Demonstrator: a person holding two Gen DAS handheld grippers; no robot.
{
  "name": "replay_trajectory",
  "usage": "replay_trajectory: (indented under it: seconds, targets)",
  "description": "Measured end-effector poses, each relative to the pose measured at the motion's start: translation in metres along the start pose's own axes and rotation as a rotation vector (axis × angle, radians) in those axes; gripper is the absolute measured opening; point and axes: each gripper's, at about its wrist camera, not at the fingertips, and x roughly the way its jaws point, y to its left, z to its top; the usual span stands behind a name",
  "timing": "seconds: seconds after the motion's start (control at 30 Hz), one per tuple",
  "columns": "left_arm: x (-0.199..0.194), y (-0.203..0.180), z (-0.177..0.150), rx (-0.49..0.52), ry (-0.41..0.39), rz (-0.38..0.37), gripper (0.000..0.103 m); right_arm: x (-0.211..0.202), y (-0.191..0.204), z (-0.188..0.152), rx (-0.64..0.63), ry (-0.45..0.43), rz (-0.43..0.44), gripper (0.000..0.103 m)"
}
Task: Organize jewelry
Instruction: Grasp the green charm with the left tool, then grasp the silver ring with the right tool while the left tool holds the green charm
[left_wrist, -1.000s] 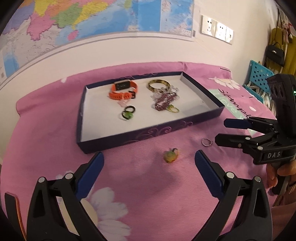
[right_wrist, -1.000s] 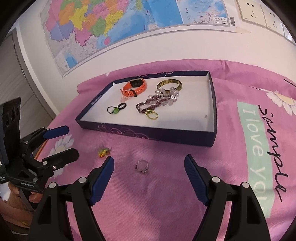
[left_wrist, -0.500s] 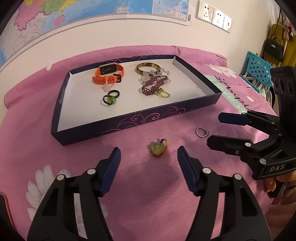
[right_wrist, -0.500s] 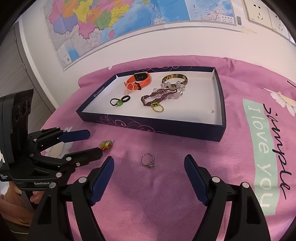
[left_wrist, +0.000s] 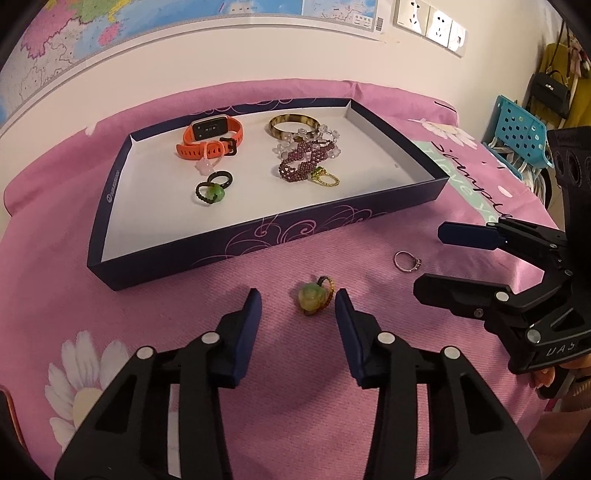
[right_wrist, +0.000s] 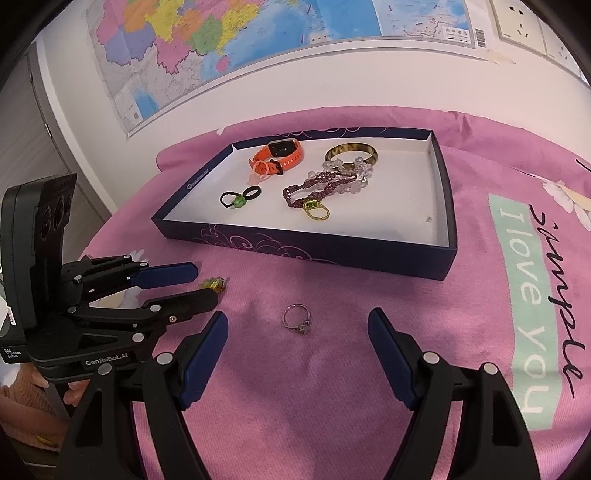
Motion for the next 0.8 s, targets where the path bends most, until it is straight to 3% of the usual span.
replay_trajectory:
  seconds: [0.23,0.5,0.7,0.8]
  targets:
    - [0.0,0.0,-0.001,-0.002,0.0,-0.002,0.019,0.002,0.002,0.0,-0.005,0.007,-0.001,0.075]
    - [-0.002,0.004,-0.001,-0.017,-0.004,-0.028,0.016,0.003,0.005,0.0,-0.019,0.012,-0.003,0.075]
    - [-0.006,0.01,-0.004,-0.03,-0.006,-0.024,0.016,0.006,0.013,-0.001,-0.054,0.025,-0.019,0.062]
    - [-0.007,0.012,-0.005,-0.039,-0.006,-0.02,0.016,0.01,0.02,-0.001,-0.091,0.041,-0.033,0.05]
